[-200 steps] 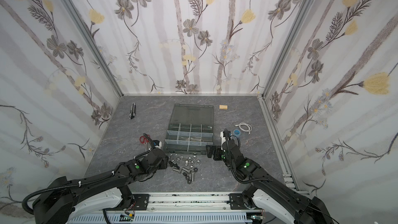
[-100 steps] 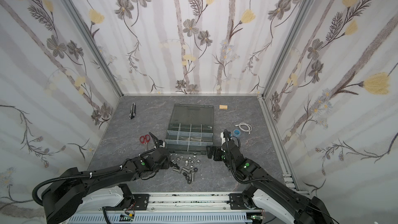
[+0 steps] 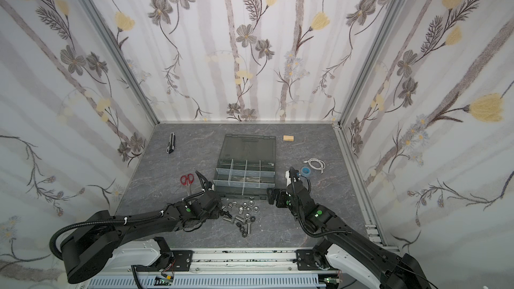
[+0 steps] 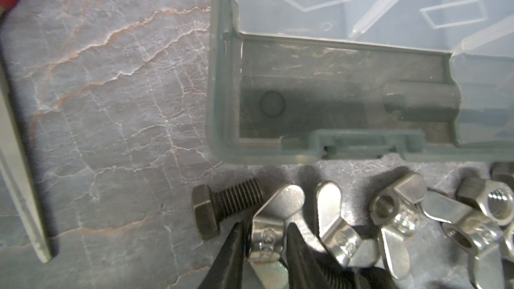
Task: Sort the screws and nuts into containers
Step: 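Grasp the wing nut with the left gripper and lift it over the box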
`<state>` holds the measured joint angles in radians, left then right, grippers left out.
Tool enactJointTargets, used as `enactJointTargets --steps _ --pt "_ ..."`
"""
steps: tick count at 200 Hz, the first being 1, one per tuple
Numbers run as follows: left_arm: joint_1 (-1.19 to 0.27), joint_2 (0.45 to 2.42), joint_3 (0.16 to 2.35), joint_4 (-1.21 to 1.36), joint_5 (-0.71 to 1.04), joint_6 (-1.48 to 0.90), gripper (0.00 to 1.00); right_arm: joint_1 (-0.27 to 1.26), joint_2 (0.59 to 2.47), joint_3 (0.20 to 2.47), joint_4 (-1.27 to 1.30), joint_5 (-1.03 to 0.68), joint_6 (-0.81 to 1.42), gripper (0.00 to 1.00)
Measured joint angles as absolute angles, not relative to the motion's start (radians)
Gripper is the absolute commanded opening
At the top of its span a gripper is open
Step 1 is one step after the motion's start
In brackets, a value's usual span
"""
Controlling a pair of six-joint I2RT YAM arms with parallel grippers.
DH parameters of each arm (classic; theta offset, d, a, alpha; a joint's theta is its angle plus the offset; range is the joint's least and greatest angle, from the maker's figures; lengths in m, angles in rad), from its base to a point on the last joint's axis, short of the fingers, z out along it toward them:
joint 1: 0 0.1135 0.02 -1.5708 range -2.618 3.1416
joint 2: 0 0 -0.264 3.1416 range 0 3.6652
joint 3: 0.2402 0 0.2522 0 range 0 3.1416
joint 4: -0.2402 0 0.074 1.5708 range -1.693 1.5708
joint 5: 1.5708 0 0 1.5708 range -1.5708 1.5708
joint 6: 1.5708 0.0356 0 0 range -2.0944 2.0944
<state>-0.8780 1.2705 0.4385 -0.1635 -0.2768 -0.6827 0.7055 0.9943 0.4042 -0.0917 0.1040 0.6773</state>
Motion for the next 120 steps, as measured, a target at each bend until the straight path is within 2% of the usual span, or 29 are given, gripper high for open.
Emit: enactJointTargets --steps 58,120 --pt "-0.883 1.295 0.443 -0.142 -0.311 -0.68 0.17 0.706 0.984 0.394 -0.092 0.104 0.688 1.0" --pt "-0.898 1.213 0.413 -0.167 -0.267 -0.686 0.15 0.706 0.933 0.373 -0.096 0.115 0.699 1.0"
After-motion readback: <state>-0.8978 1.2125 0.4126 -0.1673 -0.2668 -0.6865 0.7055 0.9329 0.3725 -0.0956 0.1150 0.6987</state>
